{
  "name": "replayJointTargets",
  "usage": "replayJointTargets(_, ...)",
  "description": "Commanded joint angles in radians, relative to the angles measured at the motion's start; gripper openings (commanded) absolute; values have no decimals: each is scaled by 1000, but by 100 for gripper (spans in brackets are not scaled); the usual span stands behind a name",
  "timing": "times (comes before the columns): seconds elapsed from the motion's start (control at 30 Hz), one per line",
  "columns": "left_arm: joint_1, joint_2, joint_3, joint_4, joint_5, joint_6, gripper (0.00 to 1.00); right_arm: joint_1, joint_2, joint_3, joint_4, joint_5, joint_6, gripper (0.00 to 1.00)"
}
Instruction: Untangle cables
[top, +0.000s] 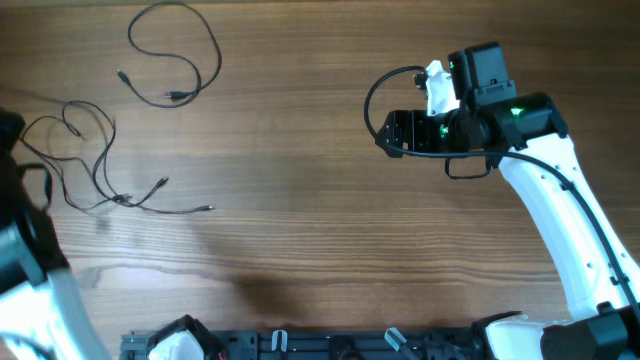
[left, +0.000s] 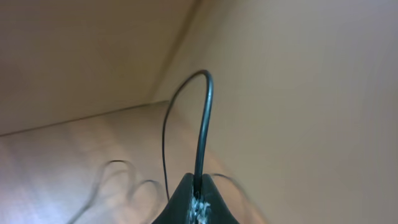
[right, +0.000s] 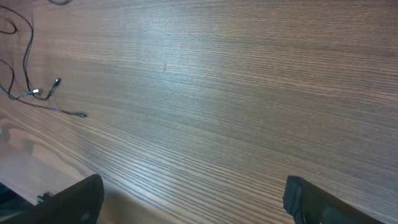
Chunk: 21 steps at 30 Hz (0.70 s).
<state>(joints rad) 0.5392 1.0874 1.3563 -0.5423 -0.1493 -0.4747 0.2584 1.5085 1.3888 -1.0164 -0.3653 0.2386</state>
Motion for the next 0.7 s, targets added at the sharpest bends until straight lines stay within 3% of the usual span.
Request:
replayJointTargets(0.0, 18, 183, 7, 3, -166, 18, 4, 0, -20, 23, -2, 2, -1, 95)
replayJointTargets(0.2, 97, 420, 7, -98, -166, -198, 5, 0, -20, 23, -6, 2, -3, 95)
replayJointTargets(0.23, 113, 446, 7, -116, -166, -223, 23, 0, -20, 23, -6, 2, -3, 95)
replayJointTargets(0.27, 130, 469, 7, -134, -164, -238, 65, 0, -20, 23, -5, 2, -3, 95)
replayJointTargets(0.3, 145, 487, 7, -146, -152, -241, 85, 0, -20, 23, -3, 2, -3, 95)
replayJointTargets(0.33, 156, 498, 7, -152, -130, -241, 100, 0, -20, 23, 0, 2, -2, 95)
replayJointTargets(0.5, 163, 472, 7, -133, 16, -241, 100, 0, -20, 23, 10, 2, -4, 95)
replayJointTargets(0.67, 108, 333, 7, -145, 152, -237, 100, 0, -29, 35, 13, -3, -16, 98)
